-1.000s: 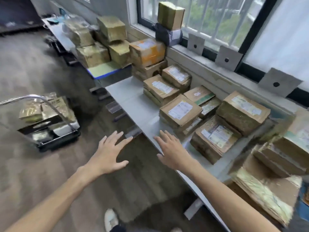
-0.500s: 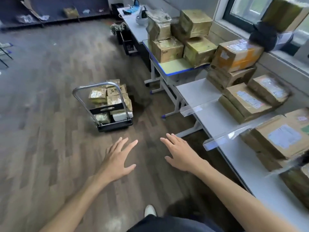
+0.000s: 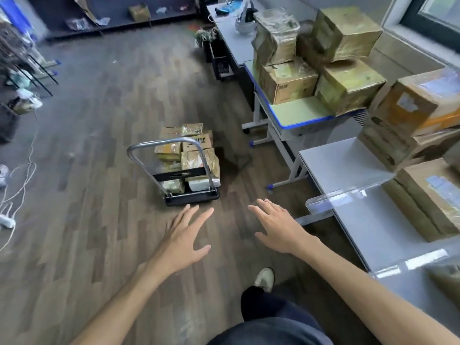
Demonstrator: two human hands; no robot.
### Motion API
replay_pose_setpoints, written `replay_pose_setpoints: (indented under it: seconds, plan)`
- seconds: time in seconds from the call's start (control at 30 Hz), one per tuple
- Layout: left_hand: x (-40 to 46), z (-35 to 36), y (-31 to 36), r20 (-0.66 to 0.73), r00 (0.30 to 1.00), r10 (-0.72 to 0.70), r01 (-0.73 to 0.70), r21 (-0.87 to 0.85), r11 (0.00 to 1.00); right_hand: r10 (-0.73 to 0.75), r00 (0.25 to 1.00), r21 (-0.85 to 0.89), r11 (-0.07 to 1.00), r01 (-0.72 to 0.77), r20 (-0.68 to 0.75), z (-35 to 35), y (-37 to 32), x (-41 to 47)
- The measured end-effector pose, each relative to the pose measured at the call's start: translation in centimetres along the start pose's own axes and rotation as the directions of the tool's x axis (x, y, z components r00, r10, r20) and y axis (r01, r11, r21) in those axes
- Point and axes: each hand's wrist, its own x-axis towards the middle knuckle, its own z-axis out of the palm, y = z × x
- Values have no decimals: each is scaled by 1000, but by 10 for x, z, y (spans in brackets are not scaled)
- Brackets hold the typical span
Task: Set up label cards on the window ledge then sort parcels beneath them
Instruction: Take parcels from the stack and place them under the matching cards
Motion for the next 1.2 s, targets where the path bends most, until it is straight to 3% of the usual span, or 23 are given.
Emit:
replay_pose_setpoints:
  seconds: [0.27, 0.57, 0.73, 0.87, 1.03, 1.2]
  plan:
    - [156, -45, 36, 44, 986, 162, -166, 95, 982, 93, 995, 47, 995, -92, -19, -72, 88, 68]
    - [302, -46, 93, 136, 896, 423, -433, 57, 899, 433, 901, 99, 898, -428, -36, -105, 180, 65]
    - [390, -49, 116, 260, 777, 574, -600, 30, 799, 662, 750, 174, 739, -651, -7, -114, 211, 63]
    - [472, -70, 137, 291, 632, 718, -750, -5, 662, 813, 583, 256, 563, -786, 1, -144, 223, 70]
    - [554, -100, 199, 304, 470, 829, -868, -11, 496, 920, 386, 339, 387, -857, -76, -187, 220, 75]
    - [580, -102, 277, 281, 284, 917, -945, -81, 318, 968, 233, 432, 252, -866, -97, -201, 223, 69]
